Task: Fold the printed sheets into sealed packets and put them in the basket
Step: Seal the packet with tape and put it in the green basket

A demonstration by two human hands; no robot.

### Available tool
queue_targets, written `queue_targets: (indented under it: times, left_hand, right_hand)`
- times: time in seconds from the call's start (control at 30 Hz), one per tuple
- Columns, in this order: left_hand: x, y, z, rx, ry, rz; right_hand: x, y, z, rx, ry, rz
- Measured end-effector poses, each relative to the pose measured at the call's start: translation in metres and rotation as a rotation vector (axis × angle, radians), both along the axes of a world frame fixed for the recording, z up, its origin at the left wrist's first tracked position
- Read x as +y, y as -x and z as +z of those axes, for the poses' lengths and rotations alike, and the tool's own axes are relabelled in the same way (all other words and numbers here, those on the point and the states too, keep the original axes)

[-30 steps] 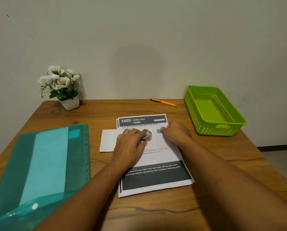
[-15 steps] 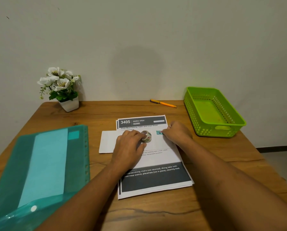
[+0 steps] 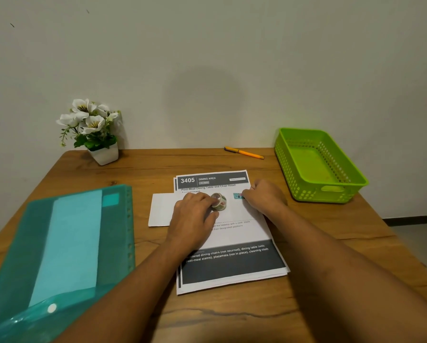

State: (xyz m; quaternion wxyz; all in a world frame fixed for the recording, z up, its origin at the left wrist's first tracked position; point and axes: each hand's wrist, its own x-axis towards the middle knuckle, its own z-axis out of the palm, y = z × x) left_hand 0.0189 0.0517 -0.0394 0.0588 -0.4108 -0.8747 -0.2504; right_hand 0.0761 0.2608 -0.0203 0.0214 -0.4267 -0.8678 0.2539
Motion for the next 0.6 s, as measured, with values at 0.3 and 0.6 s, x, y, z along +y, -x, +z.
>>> queue_targets:
  times: [0.3, 0.6]
  left_hand:
    - [0.000, 0.000, 0.000, 0.002, -0.013, 0.000]
    - [0.000, 0.000, 0.000, -0.001, -0.021, 0.003]
  right_hand:
    - [-0.006, -0.003, 0.005, 0.004, -0.020, 0.029]
    - [-0.010, -0.008, 0.007, 0.008, 0.004, 0.115]
